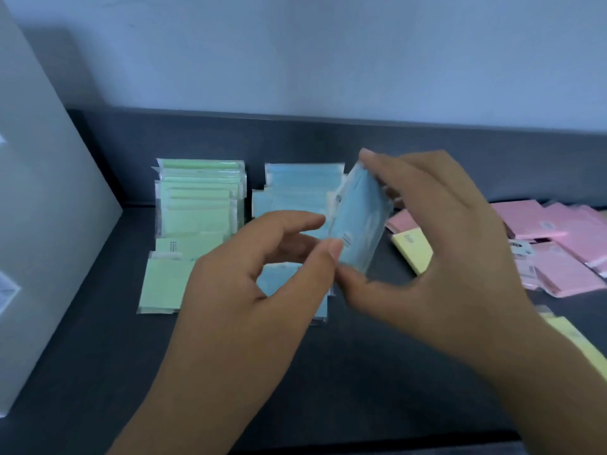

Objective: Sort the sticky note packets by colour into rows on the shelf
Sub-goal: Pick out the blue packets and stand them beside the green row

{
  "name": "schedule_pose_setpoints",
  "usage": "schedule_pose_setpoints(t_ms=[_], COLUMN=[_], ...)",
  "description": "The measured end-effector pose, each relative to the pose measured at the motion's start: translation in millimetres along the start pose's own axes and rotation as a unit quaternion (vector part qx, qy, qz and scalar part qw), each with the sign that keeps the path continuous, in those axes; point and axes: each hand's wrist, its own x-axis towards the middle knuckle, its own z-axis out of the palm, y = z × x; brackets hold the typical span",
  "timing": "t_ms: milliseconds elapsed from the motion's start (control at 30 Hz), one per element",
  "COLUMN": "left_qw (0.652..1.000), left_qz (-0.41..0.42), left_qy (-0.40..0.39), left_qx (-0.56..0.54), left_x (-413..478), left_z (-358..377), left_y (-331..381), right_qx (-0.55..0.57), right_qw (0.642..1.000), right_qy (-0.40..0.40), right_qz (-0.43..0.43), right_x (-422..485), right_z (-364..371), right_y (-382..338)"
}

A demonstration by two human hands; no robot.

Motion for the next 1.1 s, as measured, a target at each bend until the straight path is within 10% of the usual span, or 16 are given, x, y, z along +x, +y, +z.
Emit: schedule_pose_setpoints(t_ms=[267, 533, 1100], left_qw=[0.998, 0.998, 0.963], left_qz=[-0.007, -0.055, -0.047], left_qy=[-0.011, 0.022, -0.021], left_qx=[-0.066, -0.039, 0.264], left_x=[3, 13, 9], left_z=[-9, -34, -29], left_y=[-5, -28, -45], right_qx=[0.110, 0.383, 0.133], right_qw=[0.985, 0.858, 0.928], right_qy=[0.043, -0.014, -0.063], right_qz=[0.129, 0.341, 0.341], right_x=[-27, -44, -46], right_z=[12, 32, 48], right_y=[-15, -20, -26])
